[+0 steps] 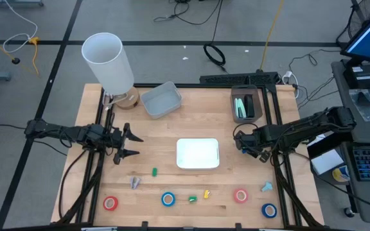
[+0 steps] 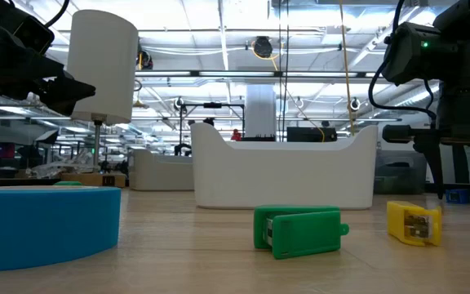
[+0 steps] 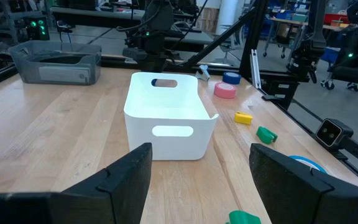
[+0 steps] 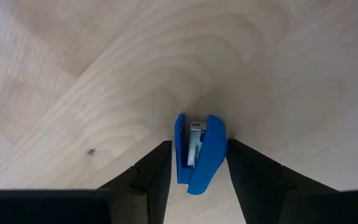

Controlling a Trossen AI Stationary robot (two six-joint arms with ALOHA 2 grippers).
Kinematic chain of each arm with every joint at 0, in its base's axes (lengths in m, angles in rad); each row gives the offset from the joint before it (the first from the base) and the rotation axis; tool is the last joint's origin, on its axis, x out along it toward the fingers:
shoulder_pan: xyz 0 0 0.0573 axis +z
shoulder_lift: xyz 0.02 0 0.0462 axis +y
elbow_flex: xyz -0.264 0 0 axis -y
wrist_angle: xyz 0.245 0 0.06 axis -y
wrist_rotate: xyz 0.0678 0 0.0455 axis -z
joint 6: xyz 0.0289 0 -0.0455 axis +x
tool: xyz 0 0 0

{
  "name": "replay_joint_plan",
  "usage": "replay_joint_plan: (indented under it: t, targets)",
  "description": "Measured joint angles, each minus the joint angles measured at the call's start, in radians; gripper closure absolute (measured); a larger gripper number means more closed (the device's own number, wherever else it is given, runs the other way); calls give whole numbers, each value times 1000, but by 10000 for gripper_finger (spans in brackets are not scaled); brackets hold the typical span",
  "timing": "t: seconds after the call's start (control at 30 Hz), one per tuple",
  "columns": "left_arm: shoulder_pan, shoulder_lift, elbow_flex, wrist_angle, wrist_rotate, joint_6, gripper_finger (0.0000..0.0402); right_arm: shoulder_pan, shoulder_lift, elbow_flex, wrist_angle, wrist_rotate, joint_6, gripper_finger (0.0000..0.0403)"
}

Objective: Pick and place Stapler, Stapler remover, tape
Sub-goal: Put the blue stapler into the black bin

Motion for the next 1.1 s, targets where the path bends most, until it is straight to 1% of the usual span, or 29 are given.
replay_joint_plan:
  t: [0.23,0.63,0.73,0.87,0.9,1.0,1.1]
  targets:
    - [0,0,0,0,0,0,133,0,0,0,-6,0,-2,266]
    - [0,0,0,0,0,-4,133,0,-3,-1,-19,-5,1,340]
    - [0,0,0,0,0,-5,133,0,-19,-1,-16,-4,-5,344]
    - [0,0,0,0,0,-6,133,0,-55,-4,-11,1,-23,336]
    - [0,0,0,0,0,-7,133,0,-67,-6,-7,14,-26,335]
    - [0,0,0,0,0,-8,133,-3,-104,-6,36,125,-60,338]
    - [0,0,0,0,0,-15,133,-10,-150,-6,137,282,-125,342]
